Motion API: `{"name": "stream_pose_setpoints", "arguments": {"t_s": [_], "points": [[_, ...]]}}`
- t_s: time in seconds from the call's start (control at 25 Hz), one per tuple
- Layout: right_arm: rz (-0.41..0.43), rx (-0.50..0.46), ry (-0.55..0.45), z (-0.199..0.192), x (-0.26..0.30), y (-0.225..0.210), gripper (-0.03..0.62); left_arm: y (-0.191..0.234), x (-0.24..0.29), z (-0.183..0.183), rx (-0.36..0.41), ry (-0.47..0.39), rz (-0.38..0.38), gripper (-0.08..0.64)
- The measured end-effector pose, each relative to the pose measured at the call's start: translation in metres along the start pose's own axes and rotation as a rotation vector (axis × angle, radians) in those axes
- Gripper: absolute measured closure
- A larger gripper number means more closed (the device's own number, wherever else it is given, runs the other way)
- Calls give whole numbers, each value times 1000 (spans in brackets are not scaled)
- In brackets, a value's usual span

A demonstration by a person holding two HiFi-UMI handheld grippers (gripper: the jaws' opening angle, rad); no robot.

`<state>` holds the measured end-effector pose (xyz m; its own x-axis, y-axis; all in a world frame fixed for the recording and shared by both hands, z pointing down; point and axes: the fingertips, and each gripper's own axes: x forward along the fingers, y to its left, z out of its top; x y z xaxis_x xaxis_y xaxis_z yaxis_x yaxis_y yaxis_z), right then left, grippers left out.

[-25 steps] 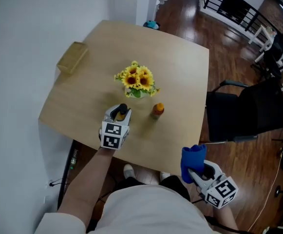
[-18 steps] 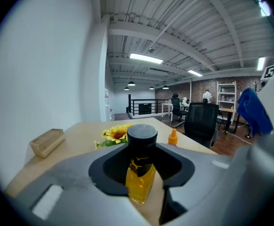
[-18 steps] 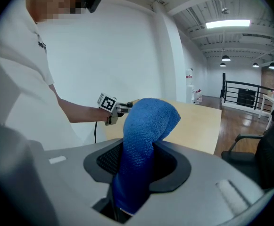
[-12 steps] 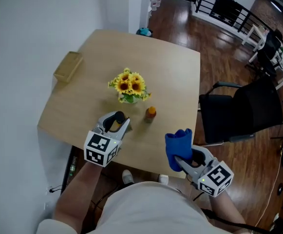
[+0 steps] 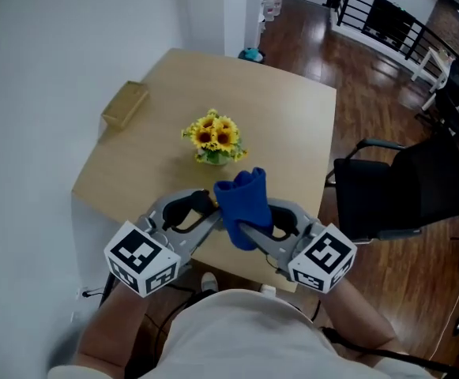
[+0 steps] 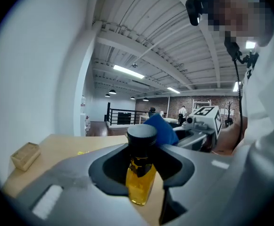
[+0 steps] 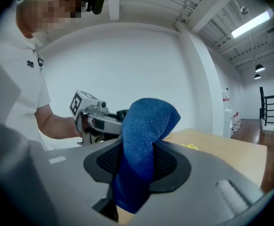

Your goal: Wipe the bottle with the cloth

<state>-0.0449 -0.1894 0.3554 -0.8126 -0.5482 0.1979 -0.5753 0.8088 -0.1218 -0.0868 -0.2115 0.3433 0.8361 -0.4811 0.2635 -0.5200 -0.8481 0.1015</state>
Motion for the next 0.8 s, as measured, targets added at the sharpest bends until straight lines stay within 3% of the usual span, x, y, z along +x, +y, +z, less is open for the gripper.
{"name": "stream_pose_setpoints", "arguments": {"t_s": [0.52, 0.64, 0.8], "points": [[0, 176, 188, -141, -45, -33, 434, -45, 2, 37, -47, -14, 61, 407], [-4, 154, 152, -128, -67, -33, 434, -47, 10, 34, -51, 6, 91, 407], [39, -20, 80, -77, -93, -8, 434, -51, 23, 25, -62, 26, 115, 407]]}}
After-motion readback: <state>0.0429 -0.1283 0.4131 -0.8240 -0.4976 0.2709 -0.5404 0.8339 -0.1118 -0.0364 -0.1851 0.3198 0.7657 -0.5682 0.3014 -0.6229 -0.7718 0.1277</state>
